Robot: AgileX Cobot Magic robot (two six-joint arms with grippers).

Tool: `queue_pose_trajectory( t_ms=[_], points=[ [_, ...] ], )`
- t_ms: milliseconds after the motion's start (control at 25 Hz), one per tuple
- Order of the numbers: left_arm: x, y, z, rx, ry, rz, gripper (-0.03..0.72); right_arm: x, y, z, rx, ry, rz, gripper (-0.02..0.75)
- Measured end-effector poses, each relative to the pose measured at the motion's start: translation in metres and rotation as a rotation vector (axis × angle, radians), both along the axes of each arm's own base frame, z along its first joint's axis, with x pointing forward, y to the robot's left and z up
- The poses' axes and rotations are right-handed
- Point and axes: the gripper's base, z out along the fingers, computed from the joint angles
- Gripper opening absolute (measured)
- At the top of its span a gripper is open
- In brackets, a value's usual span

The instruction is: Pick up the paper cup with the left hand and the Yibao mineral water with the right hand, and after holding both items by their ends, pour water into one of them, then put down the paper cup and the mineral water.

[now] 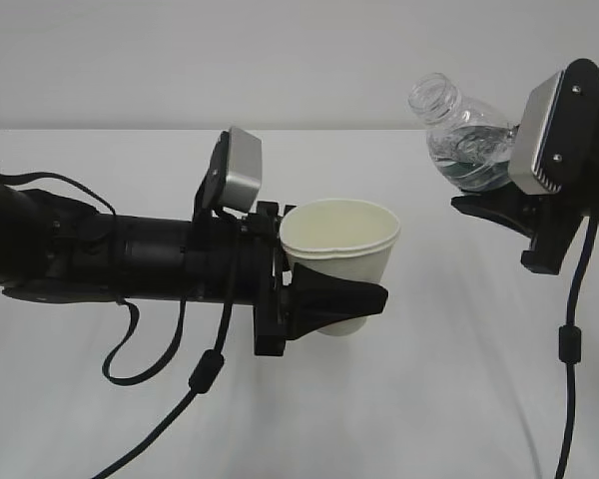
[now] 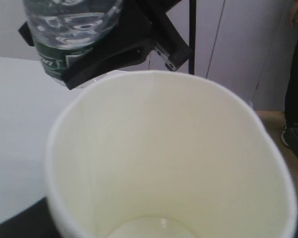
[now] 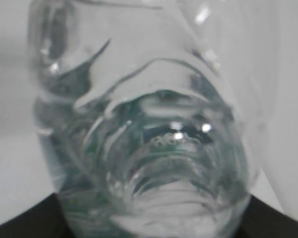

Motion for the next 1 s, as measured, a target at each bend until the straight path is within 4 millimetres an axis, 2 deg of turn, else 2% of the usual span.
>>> queue_pose_trajectory(
  t_ms=[480,1000],
  points=[
    [0.0012,-0.003,0.0008,-0.008,-0.021,0.031,0.438,0.0003,-0.0011,-0.0009,-0.044,-0.02,0.013,0.399],
    [0.0063,-0.003,0.001,-0.005,-0.037,0.087,0.435,0.0047,-0.0008,0.0071,-0.07,-0.054,0.031,0.399]
  ],
)
